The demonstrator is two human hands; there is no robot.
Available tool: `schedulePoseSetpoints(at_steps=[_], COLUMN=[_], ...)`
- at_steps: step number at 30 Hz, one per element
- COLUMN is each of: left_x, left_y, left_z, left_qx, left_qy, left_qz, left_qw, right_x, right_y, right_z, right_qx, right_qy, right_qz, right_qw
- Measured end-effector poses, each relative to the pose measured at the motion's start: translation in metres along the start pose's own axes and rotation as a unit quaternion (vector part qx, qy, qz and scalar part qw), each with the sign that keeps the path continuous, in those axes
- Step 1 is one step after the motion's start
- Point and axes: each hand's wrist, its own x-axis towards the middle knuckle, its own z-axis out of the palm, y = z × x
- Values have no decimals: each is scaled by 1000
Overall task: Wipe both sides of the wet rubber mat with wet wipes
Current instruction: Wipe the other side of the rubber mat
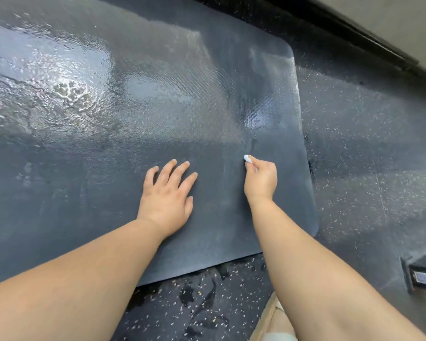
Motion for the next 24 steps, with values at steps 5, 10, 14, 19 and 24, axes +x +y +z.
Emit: schedulePoseSetpoints(at_steps=[5,10,14,19,24], left_x=[-1,-1,-1,-1,-3], left_y=[1,2,3,4,2], left_z=[1,0,0,-2,0], left_qx=[-7,-7,-14,-70,-84], left_qy=[11,22,34,94,109], left_qz=[-8,-10,-12,-5,5], left_qw=[1000,1000,999,993,990], right_x=[8,13,-25,-104,-1], right_y=[15,14,1,-2,18], right_z=[-8,-6,8,7,-26], right_qx=[21,92,139,88,72], right_qy=[-13,-21,1,-136,28], right_qz=[-20,16,-8,-205,-60], right_qw=[999,995,990,965,995])
